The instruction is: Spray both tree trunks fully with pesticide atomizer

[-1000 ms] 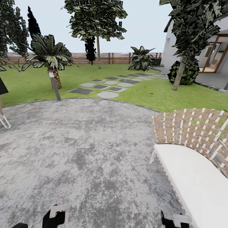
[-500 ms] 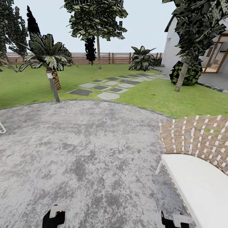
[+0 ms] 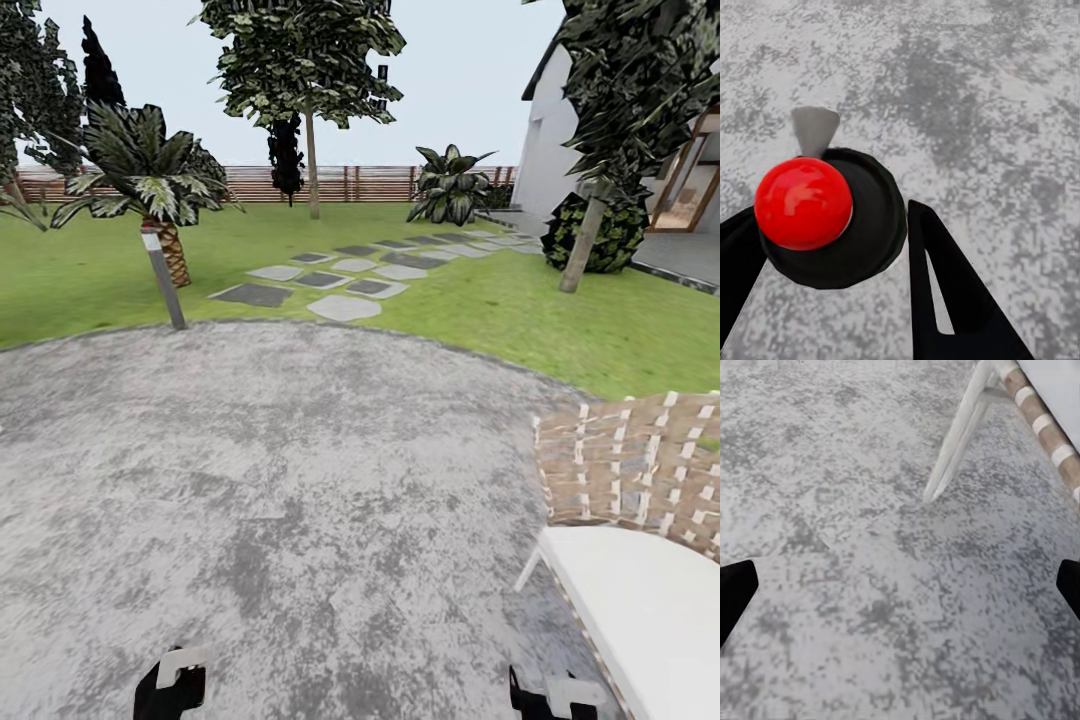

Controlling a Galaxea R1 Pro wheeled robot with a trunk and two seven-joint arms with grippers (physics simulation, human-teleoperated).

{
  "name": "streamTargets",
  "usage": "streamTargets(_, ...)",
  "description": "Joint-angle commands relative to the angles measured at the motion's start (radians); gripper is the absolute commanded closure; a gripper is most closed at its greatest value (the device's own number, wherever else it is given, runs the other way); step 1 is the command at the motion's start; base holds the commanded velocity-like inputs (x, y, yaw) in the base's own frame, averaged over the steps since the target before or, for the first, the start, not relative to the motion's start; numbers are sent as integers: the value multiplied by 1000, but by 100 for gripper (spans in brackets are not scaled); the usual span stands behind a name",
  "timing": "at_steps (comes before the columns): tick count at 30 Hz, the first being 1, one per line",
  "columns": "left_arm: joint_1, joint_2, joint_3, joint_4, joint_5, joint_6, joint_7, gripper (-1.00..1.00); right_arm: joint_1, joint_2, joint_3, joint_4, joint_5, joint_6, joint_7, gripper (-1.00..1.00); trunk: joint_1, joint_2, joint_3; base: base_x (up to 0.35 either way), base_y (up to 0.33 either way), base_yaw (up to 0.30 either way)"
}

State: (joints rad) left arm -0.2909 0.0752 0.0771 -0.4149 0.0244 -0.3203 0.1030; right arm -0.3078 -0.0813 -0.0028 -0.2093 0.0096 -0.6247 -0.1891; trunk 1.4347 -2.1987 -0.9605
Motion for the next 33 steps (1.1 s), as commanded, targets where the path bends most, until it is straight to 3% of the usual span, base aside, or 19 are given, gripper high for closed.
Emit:
streamTargets(1, -1, 0, 0, 1, 2, -3, 1, 100, -1, 0, 0, 1, 1, -3, -3, -100, 0, 0, -1, 339, 79, 0)
streamTargets(33, -1, 0, 0, 1, 2, -4, 7, 100, -1, -1, -3, 2, -1, -1, -6, -100, 0, 0, -1, 339, 64, 0)
